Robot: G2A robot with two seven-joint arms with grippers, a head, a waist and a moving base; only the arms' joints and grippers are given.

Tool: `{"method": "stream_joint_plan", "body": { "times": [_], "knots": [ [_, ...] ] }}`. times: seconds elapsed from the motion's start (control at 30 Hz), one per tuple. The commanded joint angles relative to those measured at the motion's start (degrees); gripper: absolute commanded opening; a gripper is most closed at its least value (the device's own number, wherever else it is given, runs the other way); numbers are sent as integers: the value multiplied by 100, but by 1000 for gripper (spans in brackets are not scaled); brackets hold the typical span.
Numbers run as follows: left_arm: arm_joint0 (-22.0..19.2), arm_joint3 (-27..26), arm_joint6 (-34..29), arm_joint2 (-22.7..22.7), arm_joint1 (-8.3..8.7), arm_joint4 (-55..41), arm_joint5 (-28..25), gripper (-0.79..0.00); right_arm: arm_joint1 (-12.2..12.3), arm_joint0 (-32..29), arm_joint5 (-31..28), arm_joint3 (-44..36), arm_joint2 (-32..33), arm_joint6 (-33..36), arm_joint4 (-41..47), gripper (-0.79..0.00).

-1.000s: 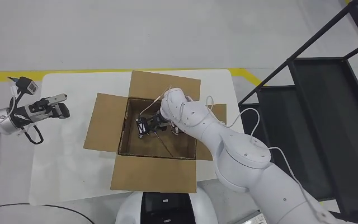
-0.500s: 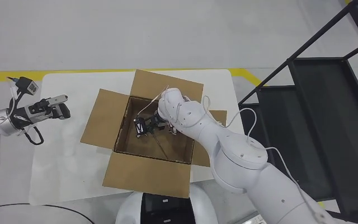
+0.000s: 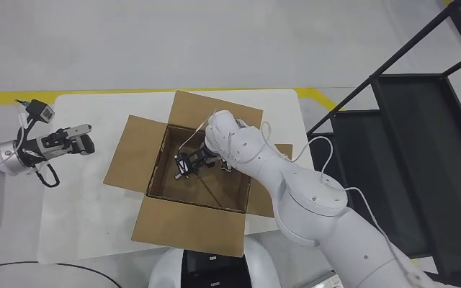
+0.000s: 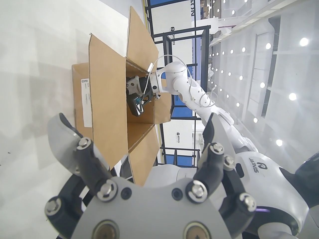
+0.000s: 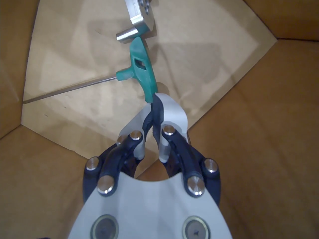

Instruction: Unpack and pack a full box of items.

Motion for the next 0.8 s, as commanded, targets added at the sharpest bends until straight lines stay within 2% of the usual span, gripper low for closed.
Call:
{"method": "stream_joint_plan", "body": {
  "times": [0.0, 0.2, 0.27, 0.63, 0.67, 0.73, 0.77],
  "knots": [
    [-18, 12, -2, 32, -5, 3, -11, 0, 9, -15, 24, -32, 14, 20, 14, 0],
    [-47, 78, -1, 42, -3, -30, -55, 0, 27, -66, 57, -193, 43, 15, 31, 0],
    [-37, 80, -3, 24, 3, -36, -58, 0, 35, -64, 54, -223, 45, 0, 14, -28],
    [27, 34, 54, -29, 30, -26, -45, 0, 40, -116, 127, -135, 40, -7, -86, -252],
    [32, 26, 55, -33, 32, -27, -42, 0, 38, -120, 143, -119, 44, -8, -84, -305],
    [40, 14, 63, -42, 37, -17, -35, 0, 32, -127, 164, -100, 44, -19, -97, -329],
    [45, 8, 64, -46, 40, -17, -32, 0, 29, -125, 175, -89, 47, -26, -98, -376]
  ]
}}
